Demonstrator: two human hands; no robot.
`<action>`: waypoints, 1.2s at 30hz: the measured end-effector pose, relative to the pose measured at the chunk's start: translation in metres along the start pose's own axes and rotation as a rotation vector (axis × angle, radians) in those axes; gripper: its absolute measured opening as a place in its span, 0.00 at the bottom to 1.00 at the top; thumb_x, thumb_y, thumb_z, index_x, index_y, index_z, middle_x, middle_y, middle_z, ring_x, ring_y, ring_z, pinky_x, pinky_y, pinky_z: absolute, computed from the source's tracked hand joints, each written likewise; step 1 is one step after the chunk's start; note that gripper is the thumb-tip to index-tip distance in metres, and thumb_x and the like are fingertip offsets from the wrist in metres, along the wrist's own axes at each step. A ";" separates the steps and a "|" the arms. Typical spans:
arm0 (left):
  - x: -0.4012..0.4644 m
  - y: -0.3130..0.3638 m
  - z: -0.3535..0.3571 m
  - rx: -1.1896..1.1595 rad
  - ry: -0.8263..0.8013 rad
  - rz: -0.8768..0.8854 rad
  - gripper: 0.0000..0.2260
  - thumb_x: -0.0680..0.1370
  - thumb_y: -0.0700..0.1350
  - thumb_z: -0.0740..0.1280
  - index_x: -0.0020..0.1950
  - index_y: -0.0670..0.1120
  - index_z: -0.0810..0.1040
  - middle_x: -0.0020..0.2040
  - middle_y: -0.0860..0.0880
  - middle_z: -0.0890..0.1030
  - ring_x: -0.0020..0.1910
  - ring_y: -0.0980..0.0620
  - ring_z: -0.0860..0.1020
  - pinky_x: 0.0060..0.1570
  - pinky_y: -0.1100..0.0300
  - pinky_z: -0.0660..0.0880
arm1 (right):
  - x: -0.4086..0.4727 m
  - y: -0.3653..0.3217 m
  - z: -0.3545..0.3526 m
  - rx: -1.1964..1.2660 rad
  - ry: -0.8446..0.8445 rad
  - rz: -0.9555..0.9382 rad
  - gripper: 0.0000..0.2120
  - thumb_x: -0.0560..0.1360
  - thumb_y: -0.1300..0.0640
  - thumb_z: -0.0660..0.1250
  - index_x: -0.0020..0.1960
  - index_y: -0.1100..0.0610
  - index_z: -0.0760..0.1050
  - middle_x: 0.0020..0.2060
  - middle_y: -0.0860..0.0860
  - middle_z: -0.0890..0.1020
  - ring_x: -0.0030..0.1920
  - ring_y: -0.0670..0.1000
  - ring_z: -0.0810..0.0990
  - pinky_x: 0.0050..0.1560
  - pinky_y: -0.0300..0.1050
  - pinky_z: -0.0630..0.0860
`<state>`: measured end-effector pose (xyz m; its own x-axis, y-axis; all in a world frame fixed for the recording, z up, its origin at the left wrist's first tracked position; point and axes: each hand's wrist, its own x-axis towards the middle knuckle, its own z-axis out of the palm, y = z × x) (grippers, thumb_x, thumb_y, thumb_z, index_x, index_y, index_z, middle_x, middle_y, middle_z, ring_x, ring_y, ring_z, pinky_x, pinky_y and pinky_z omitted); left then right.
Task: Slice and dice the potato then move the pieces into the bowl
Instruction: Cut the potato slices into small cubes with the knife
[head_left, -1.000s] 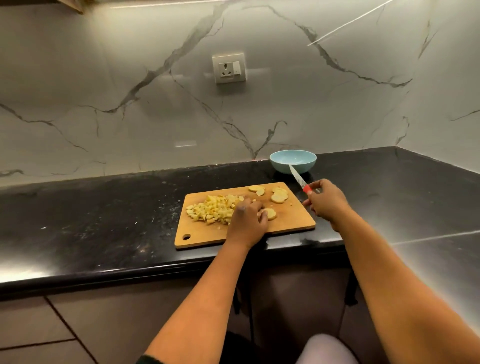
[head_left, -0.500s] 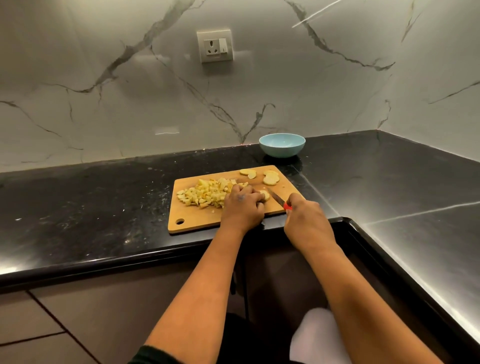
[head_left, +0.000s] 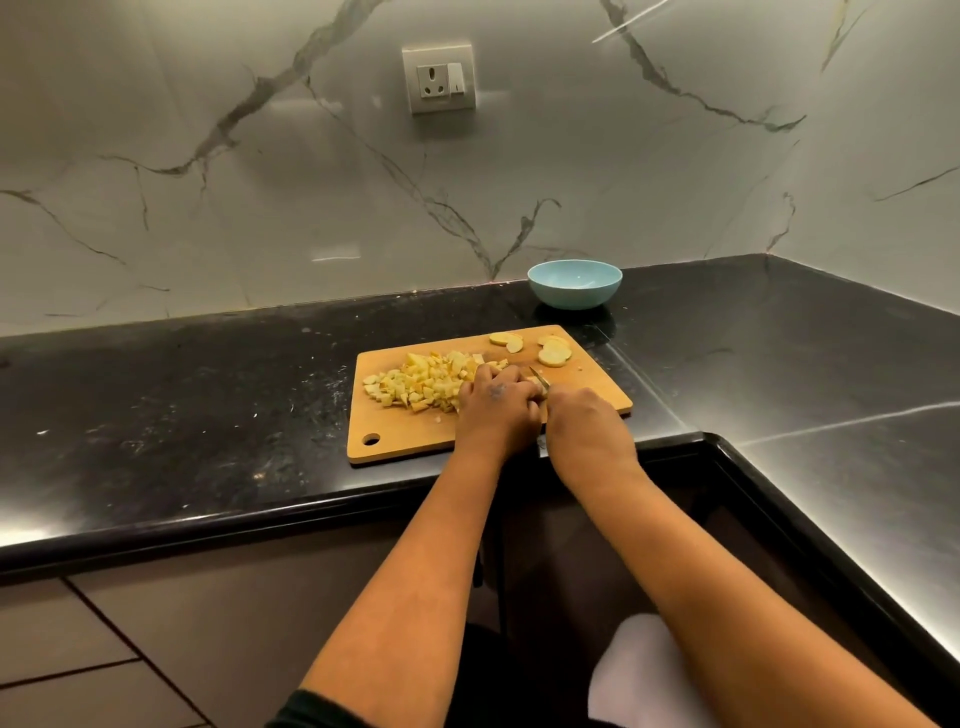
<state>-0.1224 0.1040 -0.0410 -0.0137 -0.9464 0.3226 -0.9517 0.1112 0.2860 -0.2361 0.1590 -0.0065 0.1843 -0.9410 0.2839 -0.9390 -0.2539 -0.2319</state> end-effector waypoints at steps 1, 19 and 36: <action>-0.001 0.000 -0.001 0.001 0.001 0.001 0.14 0.80 0.46 0.58 0.60 0.51 0.80 0.63 0.50 0.75 0.63 0.45 0.66 0.61 0.48 0.63 | -0.001 0.001 -0.006 0.004 -0.020 0.004 0.10 0.80 0.64 0.57 0.59 0.58 0.73 0.54 0.56 0.79 0.51 0.54 0.80 0.41 0.41 0.70; -0.011 0.001 -0.002 0.012 0.123 -0.043 0.13 0.78 0.46 0.60 0.57 0.48 0.81 0.55 0.48 0.81 0.61 0.46 0.68 0.59 0.49 0.66 | -0.007 0.032 0.005 0.219 0.052 0.073 0.07 0.79 0.61 0.61 0.57 0.55 0.70 0.41 0.55 0.76 0.39 0.55 0.76 0.39 0.49 0.77; -0.008 -0.001 0.002 -0.006 0.125 -0.004 0.14 0.78 0.48 0.62 0.59 0.49 0.82 0.56 0.47 0.79 0.59 0.47 0.69 0.58 0.51 0.67 | -0.007 0.036 0.011 0.345 0.124 0.074 0.08 0.78 0.61 0.63 0.54 0.54 0.77 0.35 0.55 0.77 0.34 0.55 0.76 0.35 0.50 0.78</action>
<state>-0.1218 0.1114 -0.0455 0.0292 -0.9016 0.4315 -0.9499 0.1093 0.2928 -0.2678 0.1544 -0.0274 0.0632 -0.9305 0.3608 -0.7912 -0.2670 -0.5501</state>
